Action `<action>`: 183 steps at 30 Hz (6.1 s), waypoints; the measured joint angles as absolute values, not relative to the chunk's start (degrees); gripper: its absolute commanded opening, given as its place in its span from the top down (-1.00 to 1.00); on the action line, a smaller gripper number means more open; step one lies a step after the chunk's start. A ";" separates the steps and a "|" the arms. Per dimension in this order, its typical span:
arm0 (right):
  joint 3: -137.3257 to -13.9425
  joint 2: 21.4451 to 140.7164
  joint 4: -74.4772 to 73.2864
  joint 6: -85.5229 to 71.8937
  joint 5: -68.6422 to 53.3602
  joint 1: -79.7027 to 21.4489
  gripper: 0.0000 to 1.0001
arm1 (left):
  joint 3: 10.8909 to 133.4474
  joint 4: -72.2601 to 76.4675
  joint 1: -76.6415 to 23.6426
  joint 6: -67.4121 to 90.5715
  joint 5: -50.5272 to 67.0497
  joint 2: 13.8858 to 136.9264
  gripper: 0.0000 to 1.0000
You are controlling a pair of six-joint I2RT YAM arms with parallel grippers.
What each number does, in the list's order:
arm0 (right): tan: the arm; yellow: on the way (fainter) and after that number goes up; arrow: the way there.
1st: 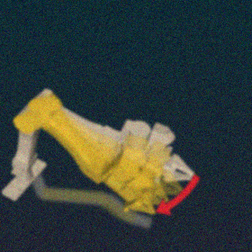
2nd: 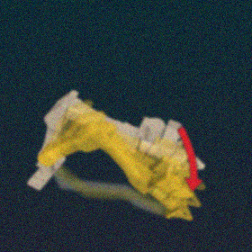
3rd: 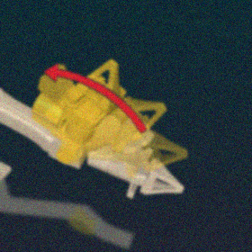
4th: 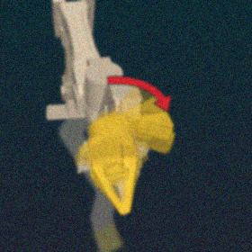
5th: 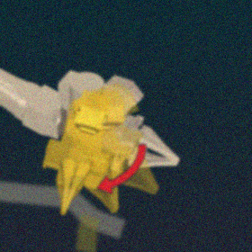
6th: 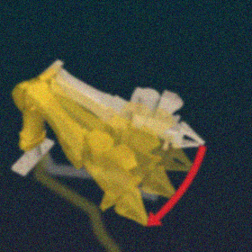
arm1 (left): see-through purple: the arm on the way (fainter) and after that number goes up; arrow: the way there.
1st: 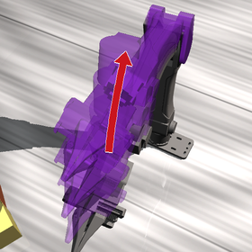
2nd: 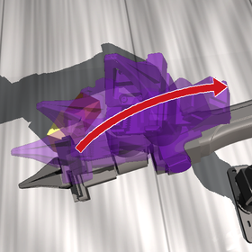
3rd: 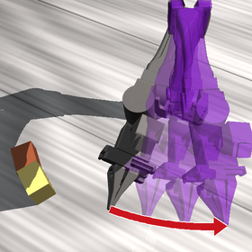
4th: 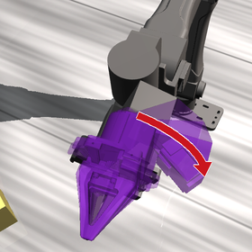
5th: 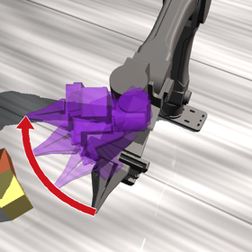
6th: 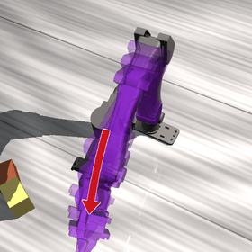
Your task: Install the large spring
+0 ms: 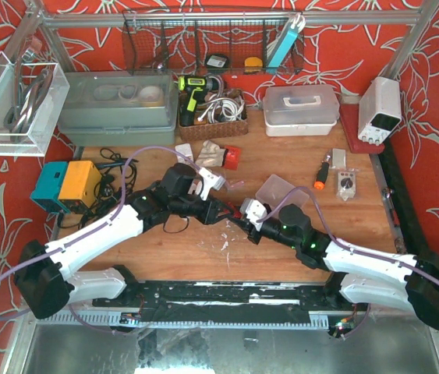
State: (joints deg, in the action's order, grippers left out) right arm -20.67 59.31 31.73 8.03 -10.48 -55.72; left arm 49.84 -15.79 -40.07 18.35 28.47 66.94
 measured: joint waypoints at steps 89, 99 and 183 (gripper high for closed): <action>-20.03 43.40 19.20 -7.90 23.44 -50.11 -0.98 | 68.18 -30.89 -29.63 10.55 -5.30 90.13 0.98; -20.03 43.42 19.20 -8.16 22.87 -49.76 -0.98 | 67.57 -29.23 -29.63 10.98 -5.08 90.06 0.96; -15.73 63.94 38.44 9.82 17.89 -11.09 -0.98 | 3.46 70.02 -6.46 -5.50 -0.58 80.38 -0.98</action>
State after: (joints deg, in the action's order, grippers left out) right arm -15.73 63.94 38.44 9.82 17.89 -11.09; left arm 3.46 70.02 -6.46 -5.50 -0.58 80.38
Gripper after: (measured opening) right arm 0.989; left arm 0.990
